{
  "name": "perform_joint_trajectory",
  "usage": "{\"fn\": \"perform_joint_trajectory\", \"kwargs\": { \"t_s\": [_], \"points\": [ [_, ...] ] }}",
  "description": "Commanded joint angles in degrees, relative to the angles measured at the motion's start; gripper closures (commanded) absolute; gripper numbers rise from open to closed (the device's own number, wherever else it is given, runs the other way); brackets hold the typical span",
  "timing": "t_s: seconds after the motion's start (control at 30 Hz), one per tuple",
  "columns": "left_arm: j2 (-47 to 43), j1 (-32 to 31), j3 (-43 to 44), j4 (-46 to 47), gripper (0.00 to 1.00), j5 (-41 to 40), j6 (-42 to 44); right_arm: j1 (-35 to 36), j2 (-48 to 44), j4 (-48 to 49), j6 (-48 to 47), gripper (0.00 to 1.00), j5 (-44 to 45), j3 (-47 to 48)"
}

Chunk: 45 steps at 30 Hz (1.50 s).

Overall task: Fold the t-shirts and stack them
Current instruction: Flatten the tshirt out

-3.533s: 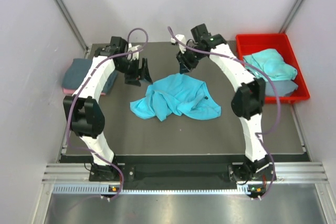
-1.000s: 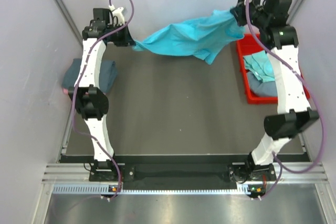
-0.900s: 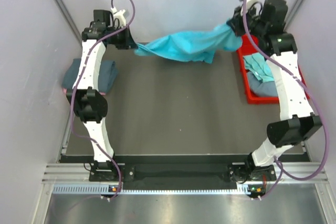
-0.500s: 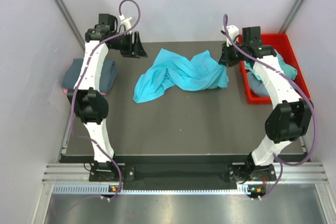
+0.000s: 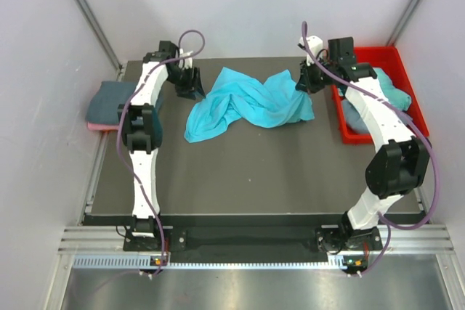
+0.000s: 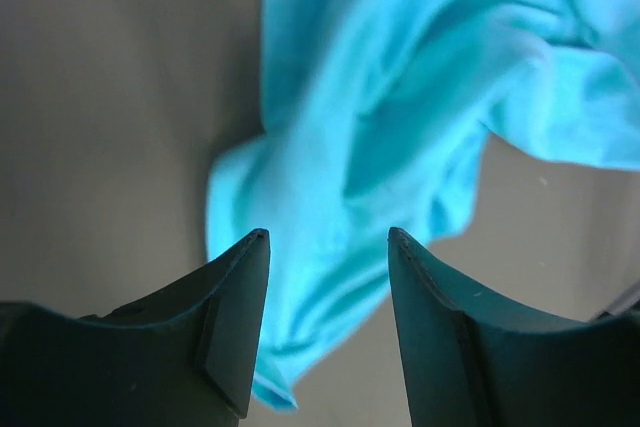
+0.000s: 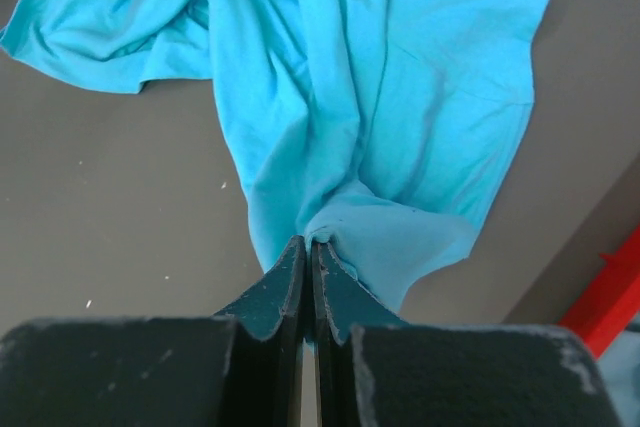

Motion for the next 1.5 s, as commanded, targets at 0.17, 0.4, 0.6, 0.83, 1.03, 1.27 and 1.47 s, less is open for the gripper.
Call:
{"fn": "perform_joint_trajectory", "kwargs": {
  "t_s": [0.17,0.4,0.6,0.83,1.03,1.27,1.47],
  "points": [
    [2.73,1.07,1.89,16.75,0.44,-0.95,-1.31,2.24,0.21,0.99,-0.87,1.00,0.23,1.52],
    [7.31,0.98,4.89,20.45,0.45,1.16,-7.02,2.77,2.76,1.17,-1.48,1.00,1.46,3.71],
    [5.64,0.37,0.23,18.87,0.46,4.50,-8.34,3.12,3.99,1.25,-1.75,1.00,1.90,4.86],
    [2.93,0.28,-8.00,19.22,0.65,11.43,-15.79,3.74,5.66,1.78,-2.19,1.00,3.04,5.47],
    [-2.79,0.28,-18.38,18.53,1.00,14.35,-19.77,3.74,5.93,1.96,-2.71,1.00,3.92,5.65],
    [-13.07,0.54,-28.68,13.00,1.00,12.94,-18.37,3.74,5.75,1.78,-3.16,1.00,4.10,5.39],
    [-25.20,0.45,-41.94,11.05,1.00,12.68,-19.33,3.65,5.14,1.52,-2.63,1.00,3.57,5.12]
  ]
}}
